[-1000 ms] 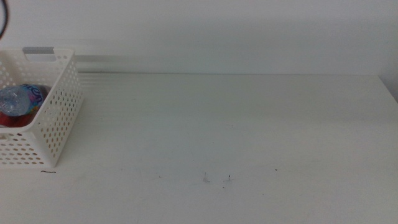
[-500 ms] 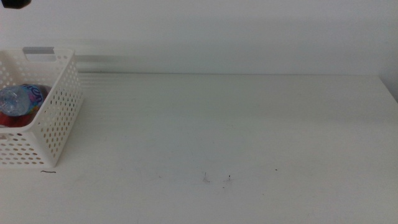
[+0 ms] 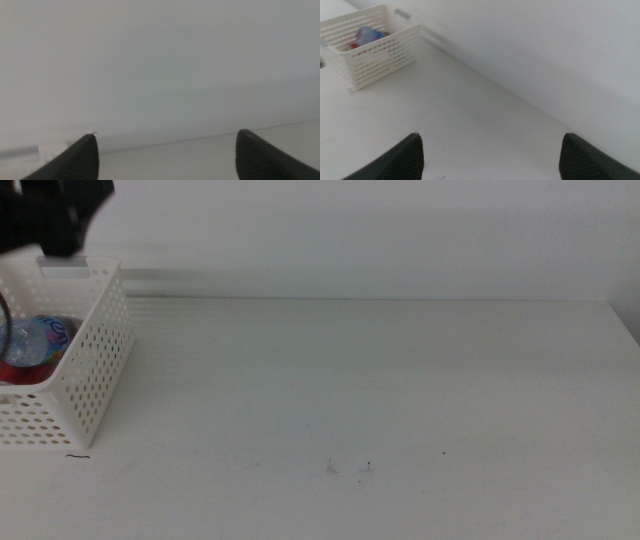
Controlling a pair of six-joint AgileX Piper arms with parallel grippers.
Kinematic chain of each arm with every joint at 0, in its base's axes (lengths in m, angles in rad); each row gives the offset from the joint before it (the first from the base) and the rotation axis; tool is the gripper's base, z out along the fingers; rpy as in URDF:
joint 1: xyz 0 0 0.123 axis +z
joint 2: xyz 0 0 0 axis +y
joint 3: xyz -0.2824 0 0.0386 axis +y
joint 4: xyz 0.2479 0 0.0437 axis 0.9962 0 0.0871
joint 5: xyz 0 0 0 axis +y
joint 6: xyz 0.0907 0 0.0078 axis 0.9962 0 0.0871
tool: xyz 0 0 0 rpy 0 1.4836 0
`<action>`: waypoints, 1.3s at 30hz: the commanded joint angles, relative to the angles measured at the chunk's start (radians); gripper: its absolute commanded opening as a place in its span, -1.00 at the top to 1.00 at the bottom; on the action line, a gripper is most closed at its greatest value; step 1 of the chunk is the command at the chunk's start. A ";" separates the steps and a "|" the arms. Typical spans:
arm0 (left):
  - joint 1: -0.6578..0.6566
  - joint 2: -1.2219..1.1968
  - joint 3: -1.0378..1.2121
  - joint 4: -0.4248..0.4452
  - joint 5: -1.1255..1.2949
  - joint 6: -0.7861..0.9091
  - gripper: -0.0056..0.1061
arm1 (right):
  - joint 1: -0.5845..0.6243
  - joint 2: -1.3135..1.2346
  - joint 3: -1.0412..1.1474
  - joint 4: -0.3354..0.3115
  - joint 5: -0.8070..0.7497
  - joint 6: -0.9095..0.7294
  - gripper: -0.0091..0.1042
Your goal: Use arms to grab the bottles and put them into the dustbin to the left of the table.
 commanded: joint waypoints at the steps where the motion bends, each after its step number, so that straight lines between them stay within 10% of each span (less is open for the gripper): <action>1: 0.022 -0.017 0.058 -0.049 -0.058 -0.009 -0.78 | 0.002 -0.017 0.086 -0.031 -0.141 -0.005 -0.80; 6: 0.118 -0.059 0.193 -0.061 -0.124 -0.009 -0.78 | -0.073 -0.017 0.246 -0.068 -0.337 -0.001 -0.80; 13: 0.140 -0.197 0.354 -0.010 -0.136 -0.007 -0.78 | -0.412 -0.031 0.470 0.167 -0.617 -0.001 -0.80; 18: 0.138 -0.323 0.502 -0.019 -0.200 -0.004 -0.78 | -0.570 -0.095 0.609 0.157 -0.652 -0.001 -0.80; 39: 0.278 -0.865 0.934 -0.028 -0.272 -0.004 -0.78 | -0.577 -0.670 1.071 -0.004 -0.647 -0.001 -0.80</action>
